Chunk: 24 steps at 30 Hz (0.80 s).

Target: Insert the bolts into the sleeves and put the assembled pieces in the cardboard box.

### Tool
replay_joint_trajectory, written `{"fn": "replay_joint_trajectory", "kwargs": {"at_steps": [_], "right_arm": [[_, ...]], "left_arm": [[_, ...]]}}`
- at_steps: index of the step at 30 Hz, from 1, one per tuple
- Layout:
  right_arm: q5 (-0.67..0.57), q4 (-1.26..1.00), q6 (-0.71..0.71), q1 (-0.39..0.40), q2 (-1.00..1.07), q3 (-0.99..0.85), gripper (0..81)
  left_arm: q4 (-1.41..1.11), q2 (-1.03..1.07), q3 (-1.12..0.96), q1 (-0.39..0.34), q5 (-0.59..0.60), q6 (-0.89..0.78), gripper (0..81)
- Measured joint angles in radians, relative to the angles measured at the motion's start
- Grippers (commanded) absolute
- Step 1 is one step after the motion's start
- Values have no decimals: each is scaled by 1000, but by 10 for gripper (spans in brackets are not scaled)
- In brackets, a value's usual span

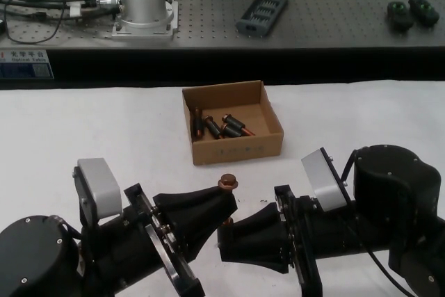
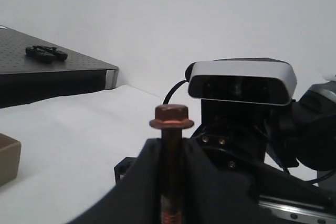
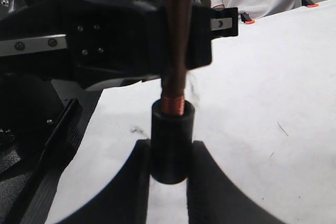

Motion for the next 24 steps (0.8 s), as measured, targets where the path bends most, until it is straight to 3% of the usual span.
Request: {"fn": "replay_joint_trajectory", "kwargs": {"at_steps": [14, 24], "right_arm": [[28, 7, -2, -10, 6, 4, 66], [38, -9, 7, -17, 9, 6, 66]], "left_arm": [[75, 0, -8, 0, 22, 186, 6], [86, -2, -11, -2, -22, 201, 6]]}}
